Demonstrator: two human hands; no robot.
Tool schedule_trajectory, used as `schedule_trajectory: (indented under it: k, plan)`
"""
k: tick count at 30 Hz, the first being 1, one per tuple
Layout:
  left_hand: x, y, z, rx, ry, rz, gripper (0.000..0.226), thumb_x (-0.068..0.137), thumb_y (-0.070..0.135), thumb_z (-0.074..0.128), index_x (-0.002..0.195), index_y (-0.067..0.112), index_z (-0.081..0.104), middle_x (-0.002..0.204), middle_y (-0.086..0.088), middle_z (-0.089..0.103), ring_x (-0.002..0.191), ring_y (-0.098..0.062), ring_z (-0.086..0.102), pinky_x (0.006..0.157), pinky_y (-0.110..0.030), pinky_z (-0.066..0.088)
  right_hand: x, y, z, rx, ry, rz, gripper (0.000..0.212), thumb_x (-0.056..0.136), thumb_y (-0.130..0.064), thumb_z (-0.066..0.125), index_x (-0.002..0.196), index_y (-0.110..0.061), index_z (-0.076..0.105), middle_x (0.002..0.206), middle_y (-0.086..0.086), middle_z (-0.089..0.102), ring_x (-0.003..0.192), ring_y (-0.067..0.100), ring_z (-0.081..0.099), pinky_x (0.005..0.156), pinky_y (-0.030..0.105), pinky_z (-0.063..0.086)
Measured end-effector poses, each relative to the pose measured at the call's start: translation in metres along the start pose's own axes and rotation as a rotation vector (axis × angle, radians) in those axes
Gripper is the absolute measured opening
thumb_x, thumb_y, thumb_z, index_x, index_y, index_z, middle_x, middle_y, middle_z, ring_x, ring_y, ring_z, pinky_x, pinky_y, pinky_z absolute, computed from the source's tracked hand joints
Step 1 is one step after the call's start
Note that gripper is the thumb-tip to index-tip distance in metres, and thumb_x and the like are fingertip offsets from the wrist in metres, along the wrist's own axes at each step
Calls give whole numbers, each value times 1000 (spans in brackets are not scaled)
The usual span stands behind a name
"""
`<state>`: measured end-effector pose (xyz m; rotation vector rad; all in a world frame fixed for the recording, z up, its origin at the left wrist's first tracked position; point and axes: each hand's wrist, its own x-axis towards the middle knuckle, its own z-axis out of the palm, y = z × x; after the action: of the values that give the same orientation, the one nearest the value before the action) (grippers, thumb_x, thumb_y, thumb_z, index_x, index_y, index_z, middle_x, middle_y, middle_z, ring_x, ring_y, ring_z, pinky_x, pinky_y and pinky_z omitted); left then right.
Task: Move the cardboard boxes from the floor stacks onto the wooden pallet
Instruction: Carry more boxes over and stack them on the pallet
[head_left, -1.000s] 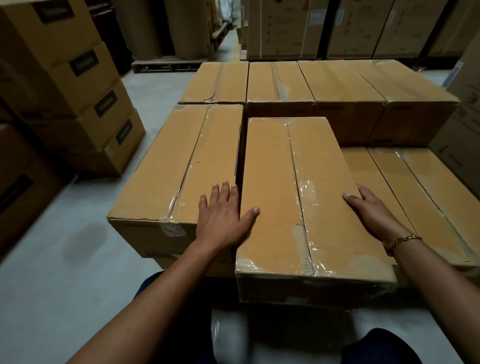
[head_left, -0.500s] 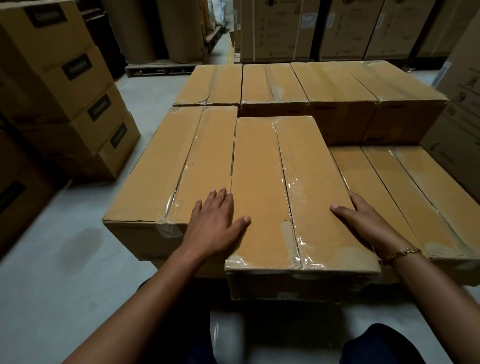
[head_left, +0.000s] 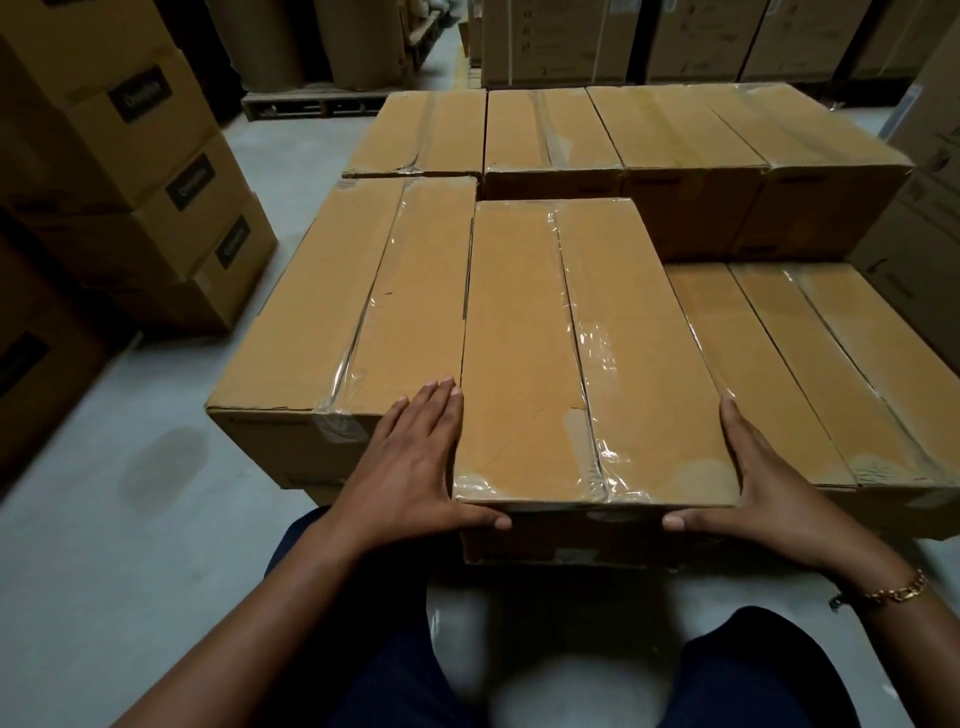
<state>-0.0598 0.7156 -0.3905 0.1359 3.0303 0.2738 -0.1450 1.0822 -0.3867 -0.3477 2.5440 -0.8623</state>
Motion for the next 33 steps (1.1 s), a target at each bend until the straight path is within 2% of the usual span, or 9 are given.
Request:
schedule_trajectory:
  k: [5, 10, 14, 19, 23, 26, 29, 31, 33]
  plan:
    - [1, -1, 3, -48, 113, -30, 145, 50, 109, 24, 164, 23, 1, 171, 8, -8, 155, -6, -10, 122, -27, -10, 7, 2, 3, -7, 81, -21, 163, 38, -83, 80, 158, -35, -18, 170, -13, -5, 154, 13, 12, 122, 32, 16]
    - [3, 3, 1, -38, 205, -64, 140, 53, 109, 22, 162, 22, 24, 169, 6, 18, 154, -12, 17, 123, -34, 12, 20, 0, 0, -3, 103, -41, 164, 37, -85, 79, 161, -31, -13, 169, -13, -2, 153, 10, 11, 118, 25, 13]
    - [7, 2, 6, 4, 293, -81, 124, 62, 103, 33, 153, 19, 44, 159, 3, 41, 144, -17, 39, 115, -41, 34, 28, -4, -4, 0, 120, -52, 157, 44, -73, 85, 161, -31, -10, 170, -11, 1, 154, 10, 12, 119, 25, 15]
    - [17, -1, 2, 18, 351, -66, 111, 65, 98, 43, 143, 20, 54, 139, 1, 54, 124, -19, 48, 100, -41, 43, 40, -8, -9, -4, 109, -44, 154, 47, -70, 85, 161, -31, -11, 170, -8, 4, 154, 15, 16, 120, 31, 20]
    - [29, -4, -4, 61, 371, -53, 104, 65, 98, 44, 133, 21, 59, 121, 1, 54, 107, -19, 46, 88, -39, 44, 52, -17, -16, -15, 107, -31, 152, 48, -68, 83, 161, -29, -11, 171, -6, 4, 154, 20, 17, 121, 35, 22]
    - [38, -8, -7, 105, 366, -41, 107, 64, 100, 41, 136, 22, 54, 122, 0, 53, 107, -19, 45, 88, -39, 45, 59, -21, -20, -11, 100, -34, 153, 48, -70, 82, 162, -27, -11, 171, -6, 2, 155, 20, 15, 122, 37, 21]
    - [45, -11, -12, 153, 332, -30, 118, 63, 103, 37, 148, 21, 42, 144, -4, 47, 126, -25, 45, 102, -45, 41, 62, -21, -21, -15, 89, -33, 152, 51, -67, 84, 161, -26, -12, 171, -5, 3, 155, 20, 16, 122, 36, 21]
    - [48, -14, -15, 153, 259, -26, 130, 61, 106, 32, 159, 20, 26, 164, -4, 27, 148, -25, 28, 118, -47, 26, 61, -19, -19, -4, 96, -23, 152, 53, -65, 85, 161, -26, -14, 171, -3, 6, 154, 22, 20, 121, 35, 23]
    - [51, -16, -13, 154, 174, -18, 134, 62, 106, 24, 164, 21, 7, 171, -1, 4, 157, -19, 3, 127, -44, 7, 60, -18, -15, 5, 119, -14, 152, 52, -65, 86, 161, -28, -14, 170, -1, 9, 153, 24, 23, 121, 37, 25]
